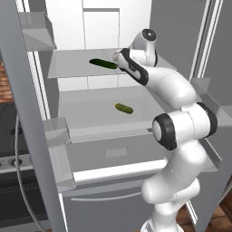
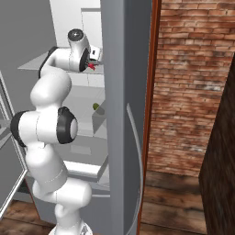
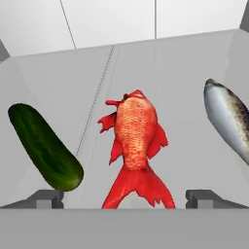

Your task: Place one cucumber and one fish in each tupperware on the nearby counter, to pack two identical lunches.

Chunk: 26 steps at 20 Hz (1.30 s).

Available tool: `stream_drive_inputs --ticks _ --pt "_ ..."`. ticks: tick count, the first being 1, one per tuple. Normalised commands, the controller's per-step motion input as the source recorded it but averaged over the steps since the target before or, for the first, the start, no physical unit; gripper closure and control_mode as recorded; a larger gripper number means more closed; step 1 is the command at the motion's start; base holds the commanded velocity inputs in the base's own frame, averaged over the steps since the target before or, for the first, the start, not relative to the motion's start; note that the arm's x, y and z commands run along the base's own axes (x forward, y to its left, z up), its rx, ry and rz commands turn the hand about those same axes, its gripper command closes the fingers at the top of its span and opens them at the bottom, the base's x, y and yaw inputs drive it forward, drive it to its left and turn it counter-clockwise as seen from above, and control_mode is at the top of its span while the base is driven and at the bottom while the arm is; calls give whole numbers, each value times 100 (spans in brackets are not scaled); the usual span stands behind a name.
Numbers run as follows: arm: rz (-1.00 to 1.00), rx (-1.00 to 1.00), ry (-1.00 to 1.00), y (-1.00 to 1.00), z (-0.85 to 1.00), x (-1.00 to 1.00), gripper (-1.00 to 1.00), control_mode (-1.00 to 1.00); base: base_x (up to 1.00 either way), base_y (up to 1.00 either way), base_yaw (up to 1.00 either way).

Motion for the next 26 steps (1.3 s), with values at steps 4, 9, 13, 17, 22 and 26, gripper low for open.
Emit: stream_drive_inputs --ticks 4,9,13,17,22,26 --pt "0 0 0 0 -11 27 -100 -100 0 0 0" --pt "0 0 0 0 -16 23 -100 -100 0 0 0" --pt "0 0 0 0 -14 27 -100 -100 0 0 0" --pt "0 0 0 0 -12 28 -100 -100 0 0 0" --pt "0 0 0 0 -13 31 -100 -100 0 0 0" --pt "0 0 0 0 -18 25 -100 -100 0 0 0"
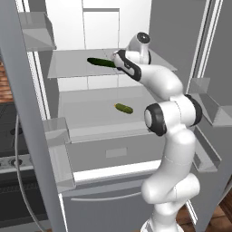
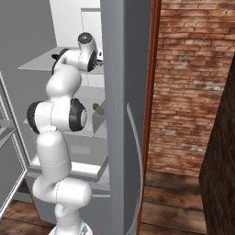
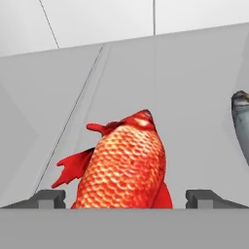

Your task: Place one cucumber and one fish in each tupperware on the nearby counter, to pack two identical lunches.

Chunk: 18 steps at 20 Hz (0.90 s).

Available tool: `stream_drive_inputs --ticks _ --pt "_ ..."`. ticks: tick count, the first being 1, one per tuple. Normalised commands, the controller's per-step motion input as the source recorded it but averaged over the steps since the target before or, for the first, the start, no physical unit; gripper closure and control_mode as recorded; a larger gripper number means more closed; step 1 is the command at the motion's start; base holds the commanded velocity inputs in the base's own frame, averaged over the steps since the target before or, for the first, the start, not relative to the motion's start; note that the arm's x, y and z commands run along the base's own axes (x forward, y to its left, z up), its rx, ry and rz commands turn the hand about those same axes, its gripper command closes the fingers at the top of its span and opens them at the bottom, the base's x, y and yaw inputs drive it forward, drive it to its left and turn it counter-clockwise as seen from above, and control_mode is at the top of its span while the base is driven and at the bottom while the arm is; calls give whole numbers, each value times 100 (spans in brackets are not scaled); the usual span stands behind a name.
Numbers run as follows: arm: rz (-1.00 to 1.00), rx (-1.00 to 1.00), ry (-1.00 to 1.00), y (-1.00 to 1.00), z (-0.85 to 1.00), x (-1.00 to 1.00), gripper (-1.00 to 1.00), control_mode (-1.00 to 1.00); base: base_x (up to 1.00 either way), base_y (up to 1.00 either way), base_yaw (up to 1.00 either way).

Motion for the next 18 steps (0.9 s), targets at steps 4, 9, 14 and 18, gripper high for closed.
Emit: stream_drive_inputs --ticks 4,9,14,18 --pt "0 -1 0 0 -29 4 -100 -100 0 0 0" --pt "0 -2 0 0 -25 2 100 -100 0 0 0" --pt "0 -1 0 0 -12 0 100 -100 0 0 0" --pt "0 0 0 0 0 0 100 -100 0 0 0"
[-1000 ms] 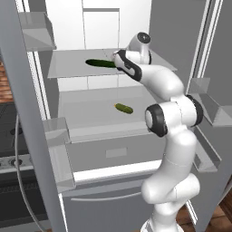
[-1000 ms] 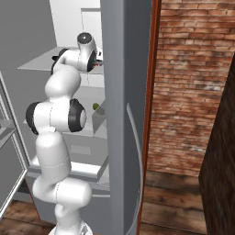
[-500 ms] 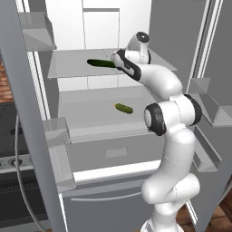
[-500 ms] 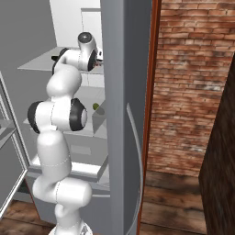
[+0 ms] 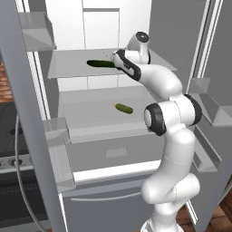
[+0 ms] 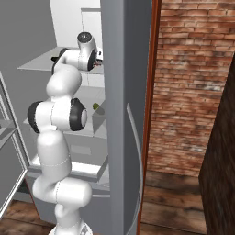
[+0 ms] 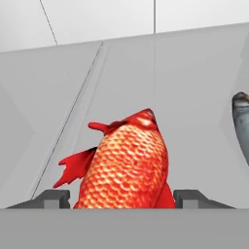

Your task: Place one cucumber and one fish in each tupperware on the nearby counter, to pack two identical lunches.

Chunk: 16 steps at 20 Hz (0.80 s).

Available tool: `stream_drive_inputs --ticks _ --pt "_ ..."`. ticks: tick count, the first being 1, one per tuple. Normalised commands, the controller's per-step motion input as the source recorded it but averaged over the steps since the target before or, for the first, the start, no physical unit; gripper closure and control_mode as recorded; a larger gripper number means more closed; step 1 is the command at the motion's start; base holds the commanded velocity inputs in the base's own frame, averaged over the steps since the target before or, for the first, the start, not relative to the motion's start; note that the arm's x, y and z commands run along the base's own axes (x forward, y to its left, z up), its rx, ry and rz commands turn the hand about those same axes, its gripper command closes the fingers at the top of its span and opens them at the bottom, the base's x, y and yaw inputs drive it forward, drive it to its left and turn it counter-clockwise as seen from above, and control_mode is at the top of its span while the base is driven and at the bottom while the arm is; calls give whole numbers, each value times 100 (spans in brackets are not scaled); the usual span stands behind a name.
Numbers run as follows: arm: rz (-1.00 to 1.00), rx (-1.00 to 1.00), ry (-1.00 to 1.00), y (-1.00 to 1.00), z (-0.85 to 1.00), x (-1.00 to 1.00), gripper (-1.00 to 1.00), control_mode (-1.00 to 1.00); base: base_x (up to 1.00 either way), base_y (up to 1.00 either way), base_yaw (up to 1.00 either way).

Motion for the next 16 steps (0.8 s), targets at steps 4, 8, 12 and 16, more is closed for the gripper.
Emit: stream_drive_inputs --ticks 4,8,12,16 --pt "0 0 0 0 18 -35 100 -100 0 0 0" --pt "0 0 0 0 37 -43 100 -100 0 0 0" --pt "0 0 1 0 40 -60 100 -100 0 0 0" --pt "0 -1 0 0 2 -77 100 -100 0 0 0"
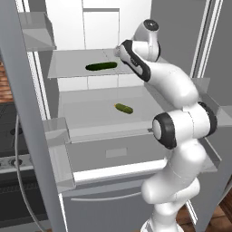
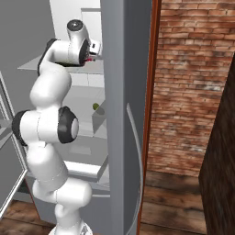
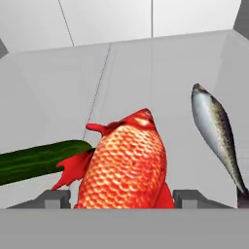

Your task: Place one cucumber and one fish in each tupperware on the nearby counter, to pack two identical lunches.

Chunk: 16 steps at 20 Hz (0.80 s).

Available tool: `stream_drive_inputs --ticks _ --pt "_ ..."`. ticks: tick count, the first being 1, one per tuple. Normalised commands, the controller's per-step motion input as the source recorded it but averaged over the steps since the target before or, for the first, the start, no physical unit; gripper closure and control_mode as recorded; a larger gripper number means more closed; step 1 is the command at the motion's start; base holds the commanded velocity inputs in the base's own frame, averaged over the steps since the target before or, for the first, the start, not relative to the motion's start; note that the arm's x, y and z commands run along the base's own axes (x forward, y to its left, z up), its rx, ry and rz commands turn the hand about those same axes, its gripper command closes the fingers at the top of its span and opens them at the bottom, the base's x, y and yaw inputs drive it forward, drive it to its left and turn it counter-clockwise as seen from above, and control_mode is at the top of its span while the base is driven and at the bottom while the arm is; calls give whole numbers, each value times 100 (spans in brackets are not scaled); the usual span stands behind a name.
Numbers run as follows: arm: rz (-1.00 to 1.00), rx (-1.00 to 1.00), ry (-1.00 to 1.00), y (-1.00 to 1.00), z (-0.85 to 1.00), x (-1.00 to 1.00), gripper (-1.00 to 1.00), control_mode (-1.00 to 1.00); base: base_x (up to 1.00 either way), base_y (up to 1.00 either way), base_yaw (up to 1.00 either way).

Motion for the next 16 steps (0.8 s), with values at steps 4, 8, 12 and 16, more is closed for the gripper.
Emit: stream_drive_inputs --ticks 4,8,12,16 --pt "0 -3 0 2 0 -88 100 -100 0 0 0" --pt "4 -4 -14 11 -8 -89 100 -100 0 0 0" --pt "3 -3 -34 11 4 -100 100 -100 0 0 0" --pt "1 -1 -25 1 1 -100 100 -100 0 0 0"
